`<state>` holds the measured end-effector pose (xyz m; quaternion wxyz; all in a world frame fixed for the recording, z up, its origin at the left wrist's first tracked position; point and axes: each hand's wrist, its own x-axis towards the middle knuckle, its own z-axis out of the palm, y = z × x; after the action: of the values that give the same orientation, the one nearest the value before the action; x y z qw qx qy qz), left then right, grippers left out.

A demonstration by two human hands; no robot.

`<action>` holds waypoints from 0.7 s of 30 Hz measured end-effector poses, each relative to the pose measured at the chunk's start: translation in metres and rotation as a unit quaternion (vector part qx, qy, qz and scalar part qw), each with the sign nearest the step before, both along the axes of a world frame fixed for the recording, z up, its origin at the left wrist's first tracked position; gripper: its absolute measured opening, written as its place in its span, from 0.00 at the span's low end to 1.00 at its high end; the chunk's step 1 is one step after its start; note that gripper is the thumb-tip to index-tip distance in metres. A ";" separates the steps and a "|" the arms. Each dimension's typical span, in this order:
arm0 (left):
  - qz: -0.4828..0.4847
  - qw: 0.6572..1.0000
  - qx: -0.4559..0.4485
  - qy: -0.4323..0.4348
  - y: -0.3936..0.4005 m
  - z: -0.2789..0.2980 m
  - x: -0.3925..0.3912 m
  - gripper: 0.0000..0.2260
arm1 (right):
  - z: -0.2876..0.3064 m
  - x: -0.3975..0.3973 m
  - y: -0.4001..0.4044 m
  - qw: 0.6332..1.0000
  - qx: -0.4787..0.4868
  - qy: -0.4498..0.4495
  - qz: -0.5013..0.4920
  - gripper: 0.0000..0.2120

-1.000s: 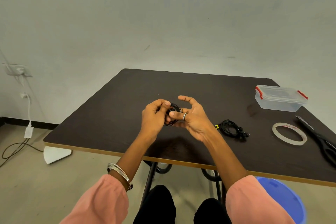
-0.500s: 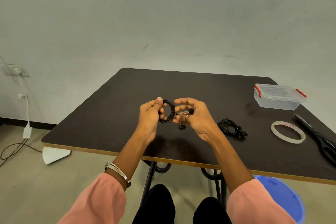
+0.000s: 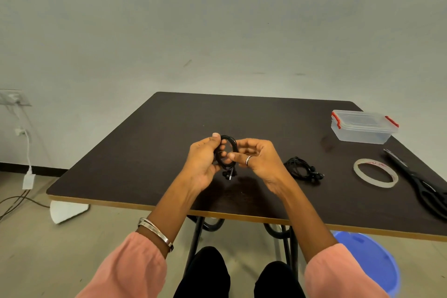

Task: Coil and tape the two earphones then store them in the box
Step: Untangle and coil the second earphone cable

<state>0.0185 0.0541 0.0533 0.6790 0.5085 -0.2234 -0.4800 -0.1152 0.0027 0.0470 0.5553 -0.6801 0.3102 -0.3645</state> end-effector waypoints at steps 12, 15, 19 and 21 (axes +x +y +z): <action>-0.023 0.935 0.009 -0.352 -0.005 -0.027 -0.001 0.07 | -0.013 -0.019 -0.008 0.990 0.031 -0.016 -0.138 0.07; 0.009 0.868 0.036 -0.496 -0.007 -0.030 0.000 0.06 | -0.023 -0.013 -0.010 0.981 -0.004 0.035 -0.190 0.05; 0.050 0.802 0.073 -0.590 -0.012 -0.035 0.004 0.09 | -0.034 -0.001 -0.007 0.963 -0.089 0.114 -0.226 0.04; 0.060 0.782 0.114 -0.611 -0.014 -0.041 0.006 0.10 | -0.038 0.003 -0.005 0.954 -0.131 0.141 -0.231 0.06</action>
<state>0.0247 0.0400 0.0125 0.3651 0.7810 -0.5042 -0.0495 -0.1119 -0.0024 0.0086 0.3126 -0.7011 0.4836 -0.4205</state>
